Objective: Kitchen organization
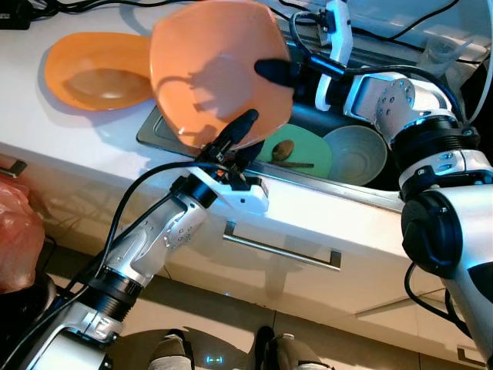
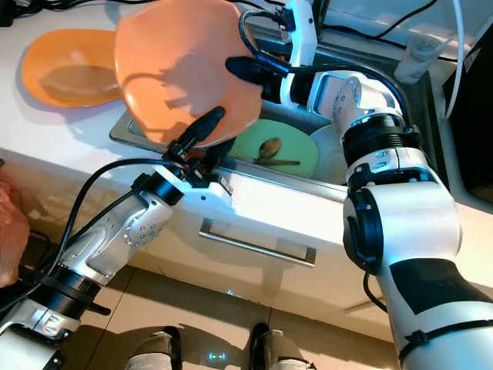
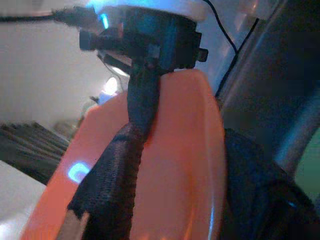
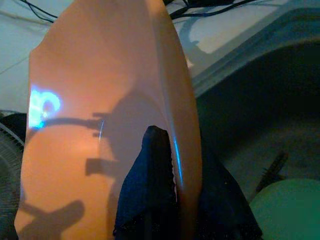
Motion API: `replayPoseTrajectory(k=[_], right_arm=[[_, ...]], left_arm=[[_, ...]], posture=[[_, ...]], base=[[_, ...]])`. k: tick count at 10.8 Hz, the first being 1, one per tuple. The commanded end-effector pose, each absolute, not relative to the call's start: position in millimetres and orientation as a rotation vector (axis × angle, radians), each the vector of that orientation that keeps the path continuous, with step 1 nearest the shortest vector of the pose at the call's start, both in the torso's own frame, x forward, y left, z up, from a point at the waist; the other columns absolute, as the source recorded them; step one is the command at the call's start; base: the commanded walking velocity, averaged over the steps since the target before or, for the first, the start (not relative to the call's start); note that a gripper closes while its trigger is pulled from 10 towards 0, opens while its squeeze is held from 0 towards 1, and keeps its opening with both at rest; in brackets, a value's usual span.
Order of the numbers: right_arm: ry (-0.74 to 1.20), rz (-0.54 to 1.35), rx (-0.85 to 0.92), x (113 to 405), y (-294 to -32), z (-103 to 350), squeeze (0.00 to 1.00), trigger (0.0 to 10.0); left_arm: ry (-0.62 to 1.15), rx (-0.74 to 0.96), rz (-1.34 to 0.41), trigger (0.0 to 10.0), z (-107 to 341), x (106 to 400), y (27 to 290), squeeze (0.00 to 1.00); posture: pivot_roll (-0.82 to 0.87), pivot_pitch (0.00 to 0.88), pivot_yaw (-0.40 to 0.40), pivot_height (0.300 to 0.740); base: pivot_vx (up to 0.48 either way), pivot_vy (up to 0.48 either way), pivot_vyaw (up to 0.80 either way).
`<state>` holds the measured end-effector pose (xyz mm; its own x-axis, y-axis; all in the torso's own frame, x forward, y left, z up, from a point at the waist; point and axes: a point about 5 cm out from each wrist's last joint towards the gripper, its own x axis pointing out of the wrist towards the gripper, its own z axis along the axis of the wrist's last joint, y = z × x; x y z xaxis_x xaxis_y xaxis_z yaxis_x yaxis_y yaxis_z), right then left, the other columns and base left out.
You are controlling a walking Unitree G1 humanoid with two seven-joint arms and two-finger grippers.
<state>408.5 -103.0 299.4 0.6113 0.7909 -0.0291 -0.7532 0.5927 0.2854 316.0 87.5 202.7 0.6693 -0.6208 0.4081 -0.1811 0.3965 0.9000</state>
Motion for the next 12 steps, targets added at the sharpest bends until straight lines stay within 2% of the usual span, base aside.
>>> replayPoseTrajectory(k=[1, 7, 12], right_arm=[[0.215, 0.824, 0.219, 410.7, -117.2, 279.2, 0.00, 0.0], [0.110, 0.608, 0.327, 419.1, -132.0, 277.6, 0.00, 0.0], [0.086, 0.346, 0.450, 420.9, -165.4, 252.3, 0.00, 0.0]], left_arm=[[-0.884, 1.064, -0.255, 10.0, 226.1, 312.5, 91.2, 1.00], [-0.832, 0.905, -0.311, 10.0, 227.5, 301.1, 84.6, 1.00], [-0.803, 0.859, -0.275, 10.0, 232.2, 297.8, 90.0, 1.00]], posture=[[0.04, 0.221, -0.106, 0.740], [0.04, 0.217, -0.102, 0.740], [0.03, 0.223, -0.093, 0.740]], base=[[0.000, 0.000, 0.00], [0.000, 0.000, 0.00], [0.000, 0.000, 0.00]])
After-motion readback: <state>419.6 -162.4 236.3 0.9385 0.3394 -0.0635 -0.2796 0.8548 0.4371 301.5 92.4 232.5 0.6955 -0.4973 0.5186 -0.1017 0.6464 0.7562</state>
